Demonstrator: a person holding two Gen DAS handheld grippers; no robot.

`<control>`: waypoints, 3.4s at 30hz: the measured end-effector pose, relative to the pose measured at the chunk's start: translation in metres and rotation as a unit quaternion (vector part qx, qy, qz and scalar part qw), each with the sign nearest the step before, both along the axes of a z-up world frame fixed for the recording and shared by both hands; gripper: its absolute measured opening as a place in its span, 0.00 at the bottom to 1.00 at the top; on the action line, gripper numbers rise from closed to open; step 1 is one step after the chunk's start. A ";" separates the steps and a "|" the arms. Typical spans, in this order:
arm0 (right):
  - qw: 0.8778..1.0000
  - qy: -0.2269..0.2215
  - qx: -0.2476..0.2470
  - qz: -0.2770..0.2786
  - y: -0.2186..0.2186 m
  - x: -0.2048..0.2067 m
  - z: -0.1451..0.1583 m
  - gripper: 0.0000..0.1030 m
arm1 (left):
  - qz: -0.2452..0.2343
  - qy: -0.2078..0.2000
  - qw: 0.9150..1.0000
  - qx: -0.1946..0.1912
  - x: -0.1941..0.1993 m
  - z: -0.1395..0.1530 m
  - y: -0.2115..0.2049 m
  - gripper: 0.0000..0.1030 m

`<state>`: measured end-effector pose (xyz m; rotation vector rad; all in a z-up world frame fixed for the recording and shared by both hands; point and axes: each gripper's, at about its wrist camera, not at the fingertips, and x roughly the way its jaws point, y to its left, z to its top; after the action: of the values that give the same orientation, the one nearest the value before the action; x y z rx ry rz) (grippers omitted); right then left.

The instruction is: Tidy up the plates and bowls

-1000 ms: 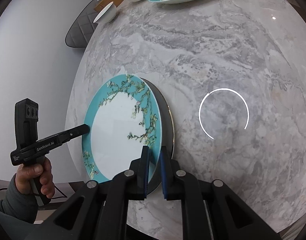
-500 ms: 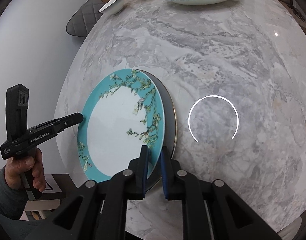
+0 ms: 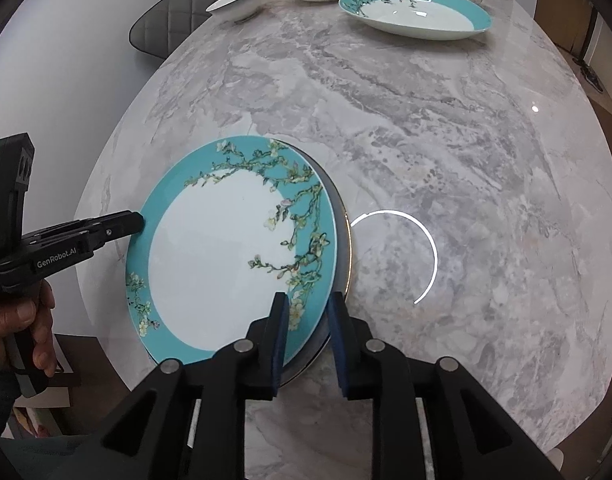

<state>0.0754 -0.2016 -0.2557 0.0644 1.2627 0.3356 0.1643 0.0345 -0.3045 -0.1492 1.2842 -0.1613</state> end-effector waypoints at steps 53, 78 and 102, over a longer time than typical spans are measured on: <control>0.947 -0.034 0.190 -0.259 -0.190 0.290 0.007 0.95 | -0.157 -0.039 0.986 -0.045 0.404 -0.012 -0.142 0.91; 0.972 0.017 0.095 -0.212 -0.166 0.315 0.004 0.12 | -0.152 0.003 0.987 -0.053 0.407 -0.028 -0.156 0.12; 0.982 -0.032 0.087 -0.163 -0.119 0.254 0.069 0.10 | -0.115 -0.056 0.991 -0.049 0.301 0.051 -0.093 0.11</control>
<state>0.3293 -0.3210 -0.1865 0.4029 1.1353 0.1627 0.4656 -0.0590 -0.2532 -0.0743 1.1795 -0.4263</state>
